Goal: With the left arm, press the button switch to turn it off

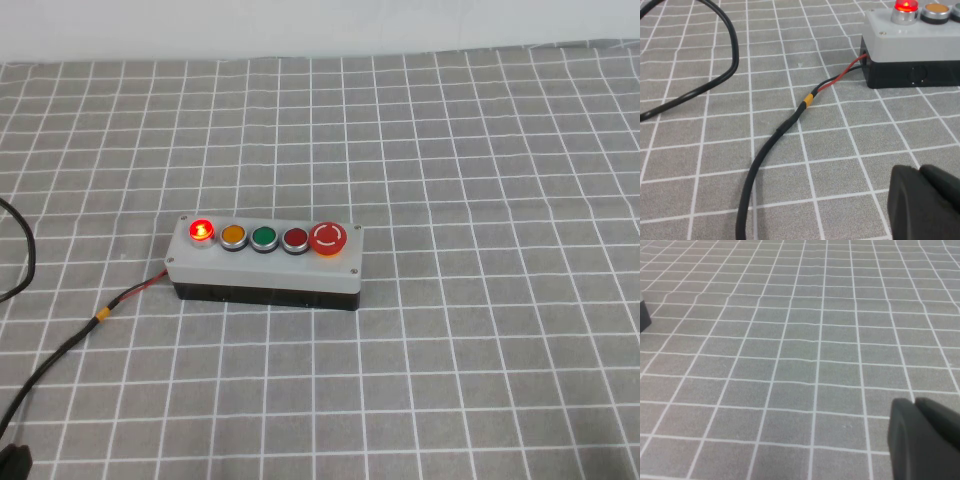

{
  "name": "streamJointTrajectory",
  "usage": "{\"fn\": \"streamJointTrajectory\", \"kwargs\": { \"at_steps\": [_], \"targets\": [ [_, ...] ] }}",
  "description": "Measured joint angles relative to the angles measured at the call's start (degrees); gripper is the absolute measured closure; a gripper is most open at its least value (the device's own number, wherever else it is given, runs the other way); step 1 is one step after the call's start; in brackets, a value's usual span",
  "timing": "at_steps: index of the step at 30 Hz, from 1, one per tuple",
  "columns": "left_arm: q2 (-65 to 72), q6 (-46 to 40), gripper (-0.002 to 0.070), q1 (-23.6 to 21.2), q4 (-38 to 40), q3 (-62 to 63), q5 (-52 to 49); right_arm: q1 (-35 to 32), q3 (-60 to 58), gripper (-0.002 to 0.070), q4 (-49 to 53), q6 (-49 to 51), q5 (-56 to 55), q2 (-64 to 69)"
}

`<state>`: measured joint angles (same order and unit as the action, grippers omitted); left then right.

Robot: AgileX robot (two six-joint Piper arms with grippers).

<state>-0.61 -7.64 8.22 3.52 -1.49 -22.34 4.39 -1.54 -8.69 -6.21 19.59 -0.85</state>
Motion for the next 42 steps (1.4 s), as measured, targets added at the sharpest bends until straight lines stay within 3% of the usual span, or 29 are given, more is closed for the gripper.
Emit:
{"fn": "streamJointTrajectory", "kwargs": {
  "at_steps": [27, 36, 42],
  "targets": [
    [0.0, 0.0, 0.0678, 0.0, 0.0, 0.0, 0.1, 0.0, 0.0, 0.0694, 0.0, 0.0, 0.0, 0.0],
    [0.0, 1.1, 0.0678, 0.0, 6.8, 0.0, 5.0, 0.0, 0.0, 0.0694, 0.0, 0.0, 0.0, 0.0],
    [0.0, 4.7, 0.0678, 0.0, 19.0, 0.0, 13.9, 0.0, 0.0, 0.0694, 0.0, 0.0, 0.0, 0.0]
  ]
}}
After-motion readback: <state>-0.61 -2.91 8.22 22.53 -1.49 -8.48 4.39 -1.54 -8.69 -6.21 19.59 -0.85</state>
